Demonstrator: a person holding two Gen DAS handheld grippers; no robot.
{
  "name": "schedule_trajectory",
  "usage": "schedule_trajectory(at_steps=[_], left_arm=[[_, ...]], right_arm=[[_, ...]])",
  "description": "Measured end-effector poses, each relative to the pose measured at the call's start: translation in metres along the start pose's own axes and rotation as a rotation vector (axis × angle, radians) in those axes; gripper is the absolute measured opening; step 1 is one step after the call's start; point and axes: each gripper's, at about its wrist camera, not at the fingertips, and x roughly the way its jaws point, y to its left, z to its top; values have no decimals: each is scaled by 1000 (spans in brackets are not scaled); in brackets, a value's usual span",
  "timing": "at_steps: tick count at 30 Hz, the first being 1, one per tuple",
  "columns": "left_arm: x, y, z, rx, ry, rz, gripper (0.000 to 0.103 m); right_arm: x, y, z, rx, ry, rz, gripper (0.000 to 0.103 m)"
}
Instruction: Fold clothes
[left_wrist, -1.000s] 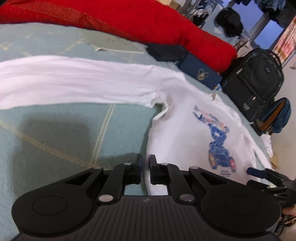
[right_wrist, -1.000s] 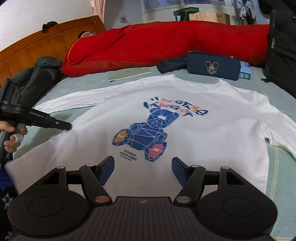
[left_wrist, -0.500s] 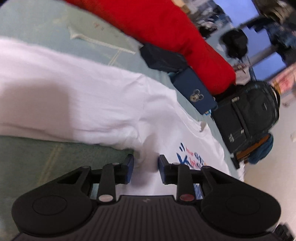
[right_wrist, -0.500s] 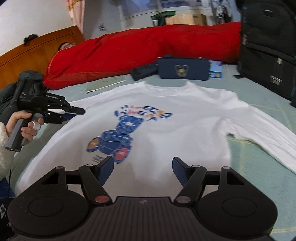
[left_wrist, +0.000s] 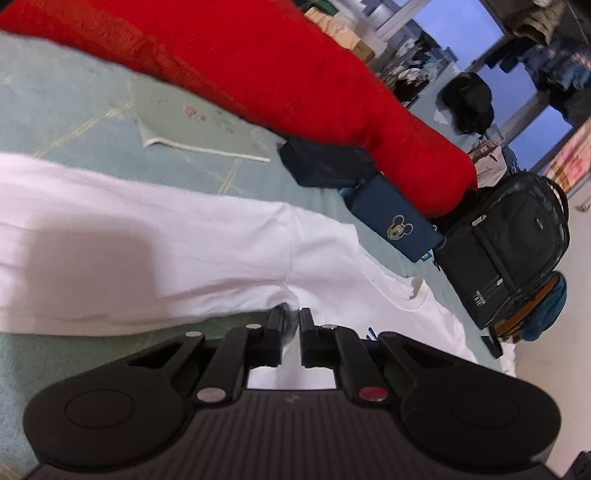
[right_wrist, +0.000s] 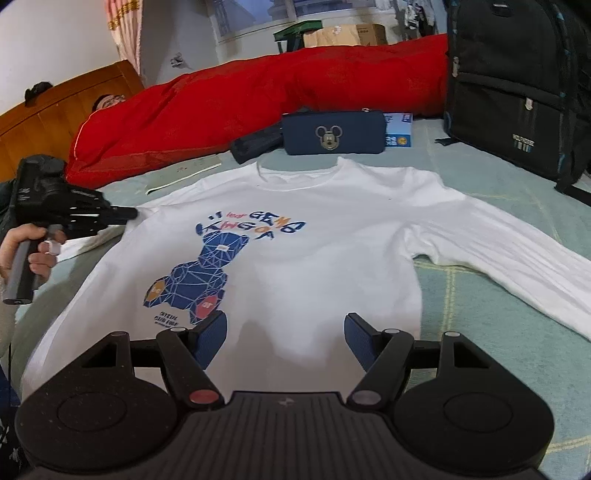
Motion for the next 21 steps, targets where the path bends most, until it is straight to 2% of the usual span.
schedule_trajectory(at_steps=[4, 6, 8, 10, 12, 14, 19, 21], left_arm=[[2, 5, -5, -5, 25, 11, 7], [11, 9, -7, -30, 69, -12, 7], [16, 9, -10, -25, 66, 1, 7], [18, 4, -11, 23, 47, 58, 7], [14, -1, -9, 81, -5, 176, 3], [8, 6, -4, 65, -37, 236, 3], [-15, 7, -13, 133, -34, 266, 3], [-30, -2, -24, 179, -36, 248, 3]], right_arm=[[1, -4, -2, 17, 1, -8, 75], [1, -4, -3, 15, 5, -3, 75], [0, -4, -3, 12, 5, -4, 75], [-1, -7, -2, 16, 2, -10, 75], [-2, -10, -2, 25, -1, -18, 75], [-2, -14, -3, 35, -3, -26, 75], [-3, -25, -1, 67, -6, -42, 75], [-3, -30, 0, 91, -10, -51, 76]])
